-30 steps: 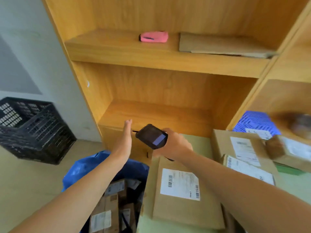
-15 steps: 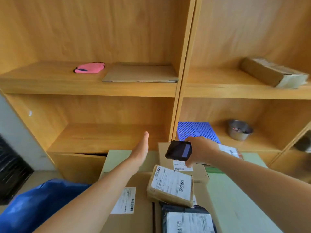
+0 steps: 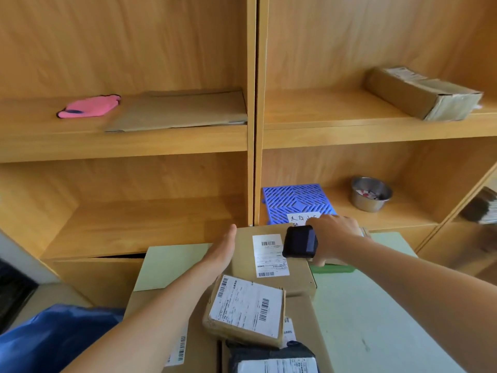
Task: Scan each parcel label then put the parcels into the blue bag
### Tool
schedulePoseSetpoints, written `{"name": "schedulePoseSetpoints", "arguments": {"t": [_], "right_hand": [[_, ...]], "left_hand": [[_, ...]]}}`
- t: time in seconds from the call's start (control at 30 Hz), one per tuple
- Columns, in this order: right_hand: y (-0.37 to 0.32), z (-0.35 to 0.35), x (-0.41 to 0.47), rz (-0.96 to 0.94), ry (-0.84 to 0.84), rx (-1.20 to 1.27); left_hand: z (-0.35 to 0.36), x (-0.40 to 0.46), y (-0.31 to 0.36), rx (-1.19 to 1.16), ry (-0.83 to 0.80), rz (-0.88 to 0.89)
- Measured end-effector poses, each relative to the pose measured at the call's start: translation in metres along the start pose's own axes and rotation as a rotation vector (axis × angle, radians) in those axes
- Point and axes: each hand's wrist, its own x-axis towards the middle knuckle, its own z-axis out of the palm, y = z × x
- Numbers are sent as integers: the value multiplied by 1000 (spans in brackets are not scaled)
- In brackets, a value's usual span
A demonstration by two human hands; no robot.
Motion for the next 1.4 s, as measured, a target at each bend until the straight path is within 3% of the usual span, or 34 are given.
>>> {"name": "schedulePoseSetpoints", "arguments": {"t": [0.57,0.63,0.77,0.83,1.13,1.4], "right_hand": [[13,29,74,26,-122,-137],[12,33,77,46,-142,-31],[-4,64,84,187,-229,544],[-17,86,88,244,-230,711],[-44,160,109,425,-159,1005],[-36,142,98,371,-32,1108]], "left_hand": [[4,88,-16,-30,-84,-94],[6,93,-16,-30,-81,-90],[12,109,-21,-30,-54,-116],[17,117,-28,-19,-41,-167],[37,142,-56,-97,-124,-344],[18,127,-39,-230,-54,-345]]}}
